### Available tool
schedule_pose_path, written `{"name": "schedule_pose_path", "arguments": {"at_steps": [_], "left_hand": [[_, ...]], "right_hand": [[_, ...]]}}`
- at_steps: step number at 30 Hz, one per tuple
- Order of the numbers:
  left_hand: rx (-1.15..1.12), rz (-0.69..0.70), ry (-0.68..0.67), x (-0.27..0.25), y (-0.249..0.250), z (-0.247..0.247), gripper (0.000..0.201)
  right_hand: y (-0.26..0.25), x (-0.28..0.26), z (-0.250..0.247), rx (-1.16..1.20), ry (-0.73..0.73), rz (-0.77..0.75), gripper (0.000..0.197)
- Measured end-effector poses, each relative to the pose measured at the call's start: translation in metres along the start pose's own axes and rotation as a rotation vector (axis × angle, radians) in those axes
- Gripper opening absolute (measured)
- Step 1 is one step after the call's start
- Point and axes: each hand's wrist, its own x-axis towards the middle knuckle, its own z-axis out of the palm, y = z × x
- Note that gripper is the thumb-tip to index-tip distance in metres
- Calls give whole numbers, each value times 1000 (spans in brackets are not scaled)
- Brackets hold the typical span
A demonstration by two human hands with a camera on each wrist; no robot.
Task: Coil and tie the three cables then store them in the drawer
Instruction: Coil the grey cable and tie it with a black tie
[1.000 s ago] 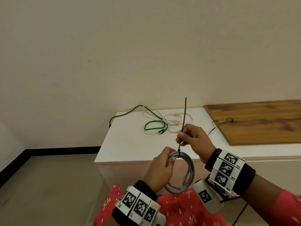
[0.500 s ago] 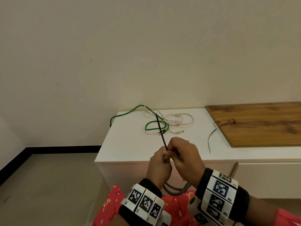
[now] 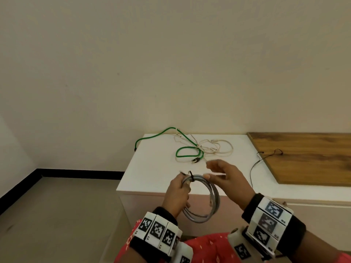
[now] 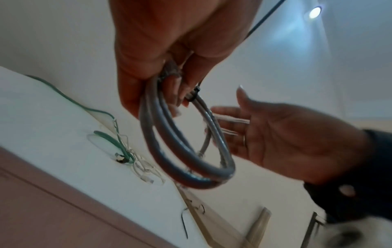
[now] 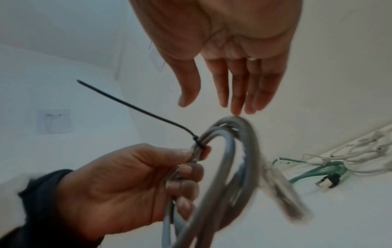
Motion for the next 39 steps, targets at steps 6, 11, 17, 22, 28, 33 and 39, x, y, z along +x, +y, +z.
{"name": "schedule_pose_path", "arguments": {"at_steps": [6,11,17,22,28,33,39], "left_hand": [[-224,-51,39,11,4,-28,17],[-395,-134,97,16,-2,-45,9],[-395,-202,243,41,-19,-80,15],[-223,-277,267,67,-37,-115,9],[-46,-347,316,101,-69,-149,34],[44,-411,288,114,-98,-153,40],[58,-379,290,115,-108,-151,39]], "right_hand": [[13,1,20,19,-178,201,29],[4,12,37,173,-157,288,18],[2,48,72,319,-201,430,23],[9,89,109,397,-189,528,19],[28,133,152,348,-249,585,20],[50,150,174,113,-351,548,39],[65,155,171,134,-336,569,40]]}}
